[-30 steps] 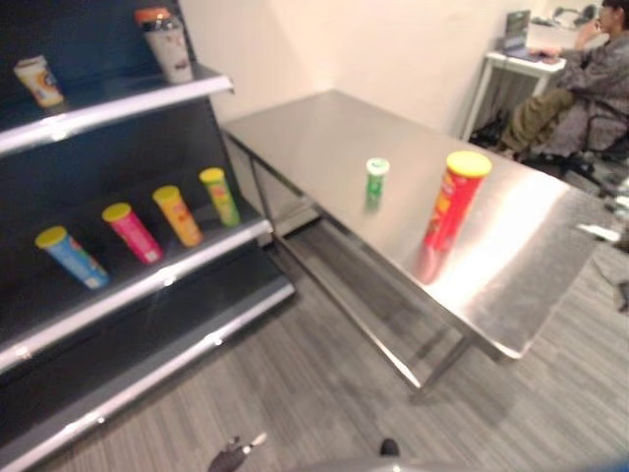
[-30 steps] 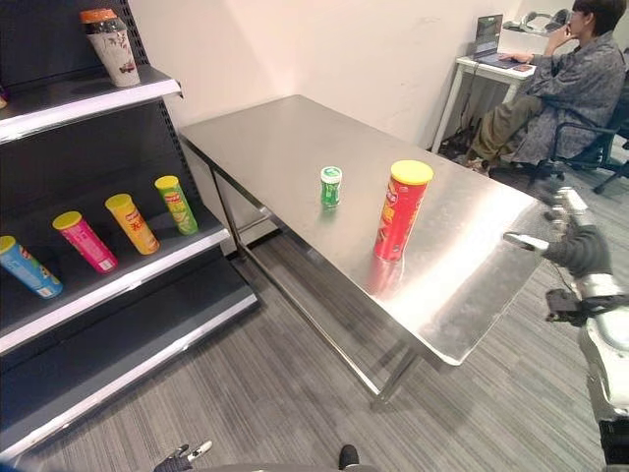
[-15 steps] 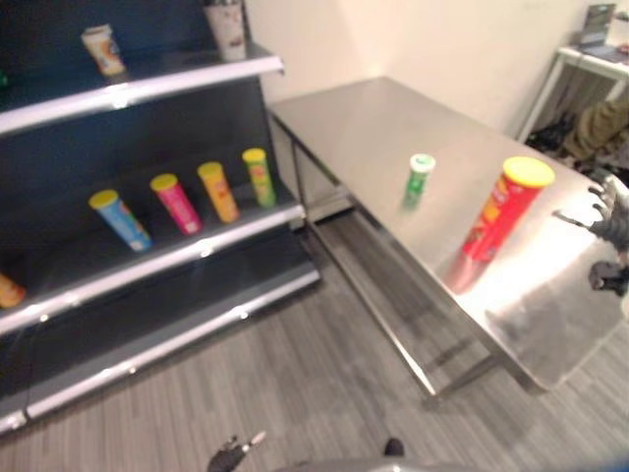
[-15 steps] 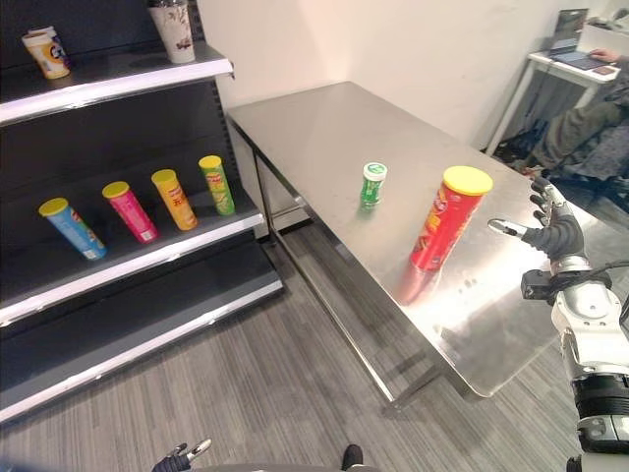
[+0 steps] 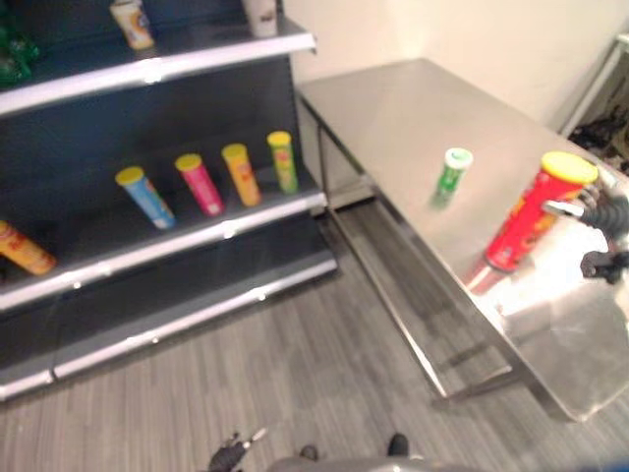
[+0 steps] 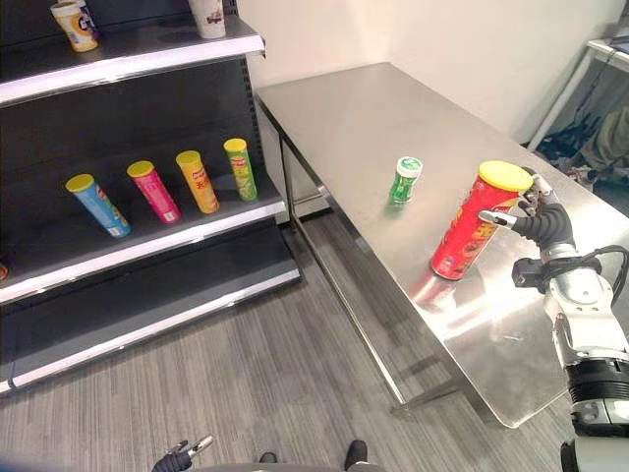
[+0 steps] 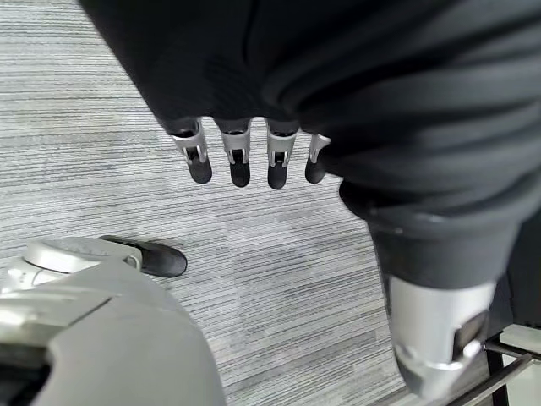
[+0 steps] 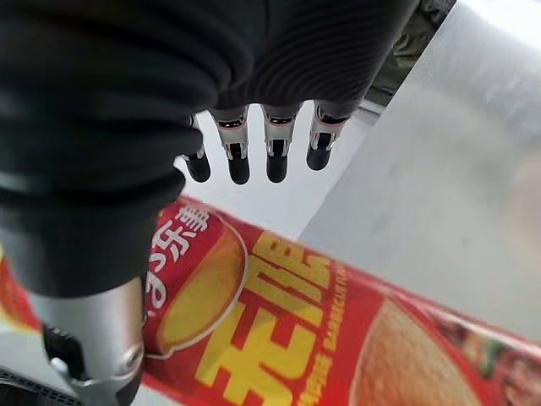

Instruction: Put the goods on the table back onto the shelves and tidy them up.

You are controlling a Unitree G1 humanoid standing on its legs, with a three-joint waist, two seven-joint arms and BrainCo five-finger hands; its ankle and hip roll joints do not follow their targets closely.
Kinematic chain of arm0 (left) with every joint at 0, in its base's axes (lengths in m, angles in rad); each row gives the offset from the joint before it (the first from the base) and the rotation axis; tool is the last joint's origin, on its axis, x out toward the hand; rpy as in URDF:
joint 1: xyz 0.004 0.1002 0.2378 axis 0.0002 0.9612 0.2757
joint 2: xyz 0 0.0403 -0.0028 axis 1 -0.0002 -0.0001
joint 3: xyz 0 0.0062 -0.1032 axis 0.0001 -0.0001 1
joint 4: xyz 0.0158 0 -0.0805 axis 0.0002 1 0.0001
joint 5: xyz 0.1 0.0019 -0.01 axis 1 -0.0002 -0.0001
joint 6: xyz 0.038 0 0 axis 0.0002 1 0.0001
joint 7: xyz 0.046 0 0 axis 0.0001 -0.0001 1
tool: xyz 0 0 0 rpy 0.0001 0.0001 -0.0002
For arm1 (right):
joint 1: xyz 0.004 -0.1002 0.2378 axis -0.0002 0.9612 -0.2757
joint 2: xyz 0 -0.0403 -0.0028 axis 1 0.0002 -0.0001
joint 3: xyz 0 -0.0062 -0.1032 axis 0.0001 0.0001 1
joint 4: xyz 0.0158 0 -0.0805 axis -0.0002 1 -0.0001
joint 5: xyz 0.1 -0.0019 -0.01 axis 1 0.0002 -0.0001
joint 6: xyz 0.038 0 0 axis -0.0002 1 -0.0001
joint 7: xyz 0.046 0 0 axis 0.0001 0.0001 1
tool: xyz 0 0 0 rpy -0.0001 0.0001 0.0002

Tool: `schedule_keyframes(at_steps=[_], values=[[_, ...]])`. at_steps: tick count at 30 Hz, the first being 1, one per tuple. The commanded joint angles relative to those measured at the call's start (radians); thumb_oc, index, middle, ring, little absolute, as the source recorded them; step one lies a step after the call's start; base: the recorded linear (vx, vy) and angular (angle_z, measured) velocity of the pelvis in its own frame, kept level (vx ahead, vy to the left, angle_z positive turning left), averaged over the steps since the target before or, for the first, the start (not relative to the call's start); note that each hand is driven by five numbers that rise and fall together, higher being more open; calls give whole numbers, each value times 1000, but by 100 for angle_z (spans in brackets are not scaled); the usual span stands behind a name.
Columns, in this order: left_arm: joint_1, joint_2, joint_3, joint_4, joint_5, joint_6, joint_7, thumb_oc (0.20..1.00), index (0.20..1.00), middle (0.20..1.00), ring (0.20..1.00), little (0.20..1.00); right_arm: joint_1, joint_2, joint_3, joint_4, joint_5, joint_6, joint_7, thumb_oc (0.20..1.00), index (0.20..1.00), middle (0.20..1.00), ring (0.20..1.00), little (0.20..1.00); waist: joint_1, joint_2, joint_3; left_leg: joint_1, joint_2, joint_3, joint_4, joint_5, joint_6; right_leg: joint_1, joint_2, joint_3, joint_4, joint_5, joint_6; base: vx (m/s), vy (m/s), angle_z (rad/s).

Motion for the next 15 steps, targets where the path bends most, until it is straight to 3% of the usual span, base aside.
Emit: schedule_keyframes(at_steps=[1, 3, 15], values=[[-43, 32, -61, 11, -34, -15, -2, 1000, 1000, 1000, 1000, 1000, -95, -64, 49, -18, 47, -48, -7, 1000, 1000, 1000, 1000, 1000, 19, -39, -32, -20, 44, 54, 5, -6, -80, 60, -35, 17, 8, -87, 69, 0, 0, 14], [-42, 31, -65, 7, -40, -14, -4, 1000, 1000, 1000, 1000, 1000, -98, -43, 34, -22, 127, -57, 13, 1000, 1000, 1000, 1000, 1000, 26, -41, -32, -23, 50, 49, 5, -5, -85, 68, -32, 4, 8, -95, 66, 12, -55, 8], [-35, 28, -59, 0, -51, -12, -7, 1000, 1000, 1000, 1000, 1000, -116, 26, 35, -70, 256, -61, 57, 1000, 1000, 1000, 1000, 1000, 33, -40, -38, -9, 53, 53, 5, -10, -85, 77, -30, 5, 8, -100, 64, 3, -6, 2]])
